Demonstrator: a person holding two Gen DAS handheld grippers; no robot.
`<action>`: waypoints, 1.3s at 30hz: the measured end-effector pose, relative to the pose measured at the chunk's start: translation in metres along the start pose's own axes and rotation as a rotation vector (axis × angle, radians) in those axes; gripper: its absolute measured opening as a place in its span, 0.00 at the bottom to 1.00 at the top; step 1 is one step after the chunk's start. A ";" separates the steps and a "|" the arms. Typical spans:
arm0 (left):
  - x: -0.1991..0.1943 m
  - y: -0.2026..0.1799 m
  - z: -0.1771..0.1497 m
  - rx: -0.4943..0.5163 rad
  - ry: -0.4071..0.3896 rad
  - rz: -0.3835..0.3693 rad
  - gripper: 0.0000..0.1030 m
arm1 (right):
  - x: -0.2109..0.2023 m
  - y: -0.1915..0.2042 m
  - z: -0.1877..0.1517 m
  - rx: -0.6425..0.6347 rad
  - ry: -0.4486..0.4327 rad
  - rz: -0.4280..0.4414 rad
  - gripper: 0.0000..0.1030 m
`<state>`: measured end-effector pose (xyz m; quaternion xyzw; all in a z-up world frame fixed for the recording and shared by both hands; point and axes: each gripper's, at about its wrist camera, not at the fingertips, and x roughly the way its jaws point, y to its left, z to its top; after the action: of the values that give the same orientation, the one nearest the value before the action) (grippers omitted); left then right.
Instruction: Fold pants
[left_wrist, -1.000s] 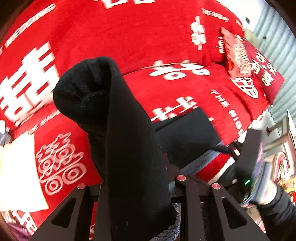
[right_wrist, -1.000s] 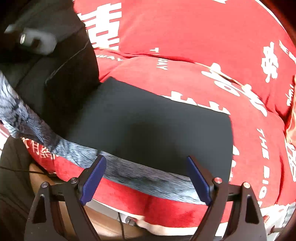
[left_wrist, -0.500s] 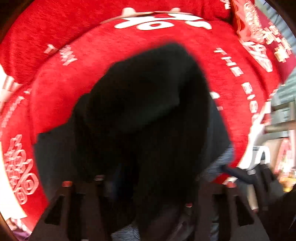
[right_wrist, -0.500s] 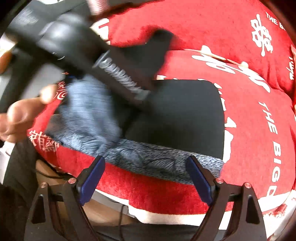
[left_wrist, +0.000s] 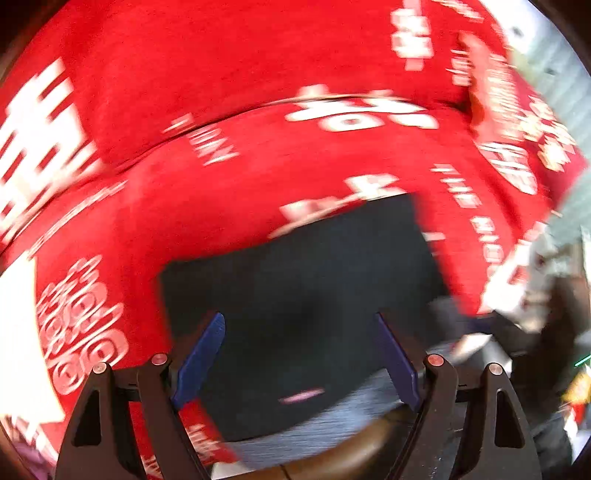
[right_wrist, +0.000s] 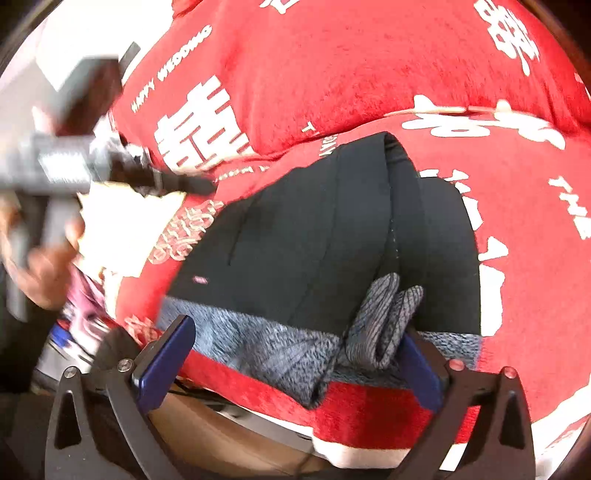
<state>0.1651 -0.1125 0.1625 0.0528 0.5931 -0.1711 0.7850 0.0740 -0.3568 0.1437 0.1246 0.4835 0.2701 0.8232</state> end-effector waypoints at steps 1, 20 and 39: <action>0.006 0.014 -0.007 -0.030 0.006 0.046 0.80 | 0.002 -0.004 0.002 0.025 -0.003 -0.002 1.00; 0.039 0.088 -0.078 -0.432 -0.066 0.036 0.80 | 0.006 -0.025 0.023 0.146 0.082 -0.246 0.24; 0.042 0.054 -0.061 -0.306 -0.072 0.205 0.80 | 0.021 -0.030 0.080 0.030 0.068 -0.411 0.21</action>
<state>0.1373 -0.0535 0.0985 -0.0132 0.5750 0.0003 0.8180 0.1610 -0.3656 0.1544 0.0263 0.5302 0.0935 0.8423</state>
